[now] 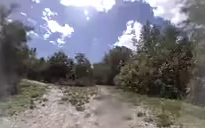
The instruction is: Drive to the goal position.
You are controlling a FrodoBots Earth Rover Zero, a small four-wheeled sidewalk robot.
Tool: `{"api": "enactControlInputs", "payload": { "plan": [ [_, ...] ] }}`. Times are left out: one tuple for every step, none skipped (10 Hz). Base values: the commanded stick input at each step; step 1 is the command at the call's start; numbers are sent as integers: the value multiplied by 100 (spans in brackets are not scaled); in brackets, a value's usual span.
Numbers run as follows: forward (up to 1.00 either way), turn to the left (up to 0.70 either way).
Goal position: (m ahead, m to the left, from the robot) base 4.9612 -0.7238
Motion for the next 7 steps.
{"api": "enactControlInputs", "payload": {
  "plan": [
    [70, 12],
    [70, 0],
    [70, 0],
    [70, 0],
    [70, 0],
    [70, 0],
    [70, 0]
  ]
}}
